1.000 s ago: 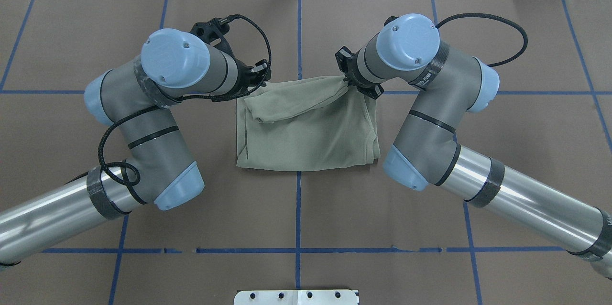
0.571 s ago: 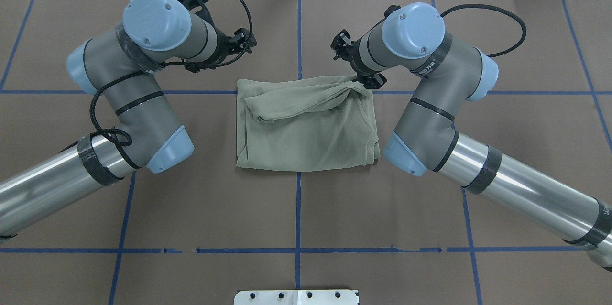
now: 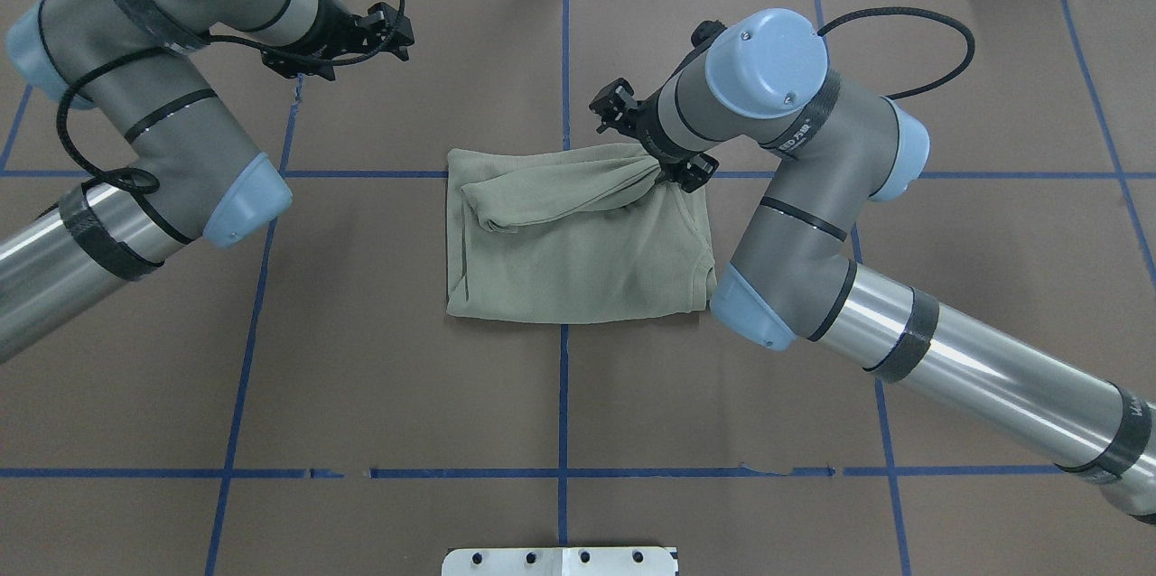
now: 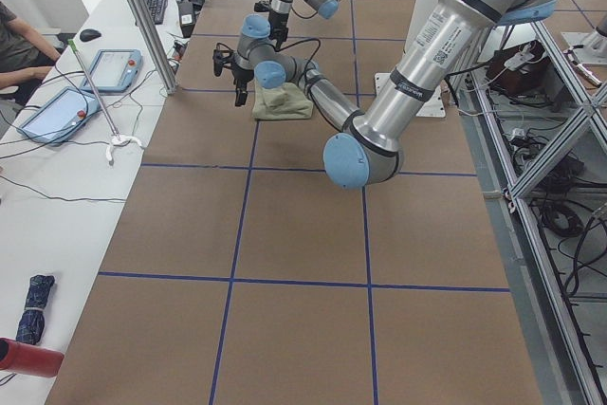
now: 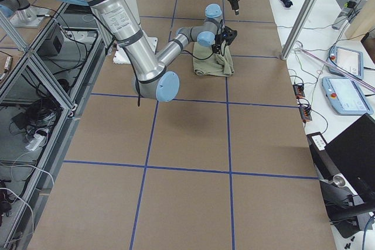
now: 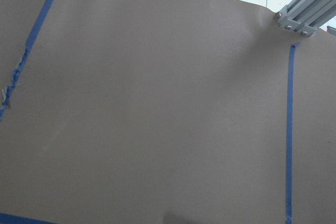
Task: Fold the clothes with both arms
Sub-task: 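Press and tuck the folded shirt's top layer with the right gripper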
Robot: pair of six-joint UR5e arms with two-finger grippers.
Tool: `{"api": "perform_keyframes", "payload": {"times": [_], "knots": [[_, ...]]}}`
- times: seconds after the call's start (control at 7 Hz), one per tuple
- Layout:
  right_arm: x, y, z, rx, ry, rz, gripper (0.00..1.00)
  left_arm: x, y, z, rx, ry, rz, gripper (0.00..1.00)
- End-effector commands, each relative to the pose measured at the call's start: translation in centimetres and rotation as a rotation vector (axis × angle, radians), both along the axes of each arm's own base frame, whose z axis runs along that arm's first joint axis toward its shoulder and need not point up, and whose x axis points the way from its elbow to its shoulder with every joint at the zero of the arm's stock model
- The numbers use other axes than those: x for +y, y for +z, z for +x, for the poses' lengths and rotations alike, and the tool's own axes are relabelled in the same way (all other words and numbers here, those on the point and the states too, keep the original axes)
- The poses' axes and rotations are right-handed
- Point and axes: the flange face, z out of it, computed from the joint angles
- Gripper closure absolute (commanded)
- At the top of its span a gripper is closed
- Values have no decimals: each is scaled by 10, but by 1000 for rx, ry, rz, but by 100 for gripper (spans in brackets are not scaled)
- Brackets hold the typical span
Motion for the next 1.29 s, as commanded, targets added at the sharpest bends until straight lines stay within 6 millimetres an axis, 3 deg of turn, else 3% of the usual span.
{"api": "perform_keyframes", "payload": {"times": [0.0,0.29,0.43,0.86,1.14], "knots": [[50,-22,-39,214,-200,263,0,-18,34,-60,-54,53,61,0],[97,-20,-83,287,-328,430,0,-22,40,-69,-73,61,81,0],[106,-16,-96,323,-356,485,0,-22,41,-70,-73,61,79,0],[82,-27,-140,374,-353,472,0,-20,49,-69,-76,63,74,0],[61,-10,-149,379,-331,475,0,-20,49,-69,-77,63,73,0]]}}
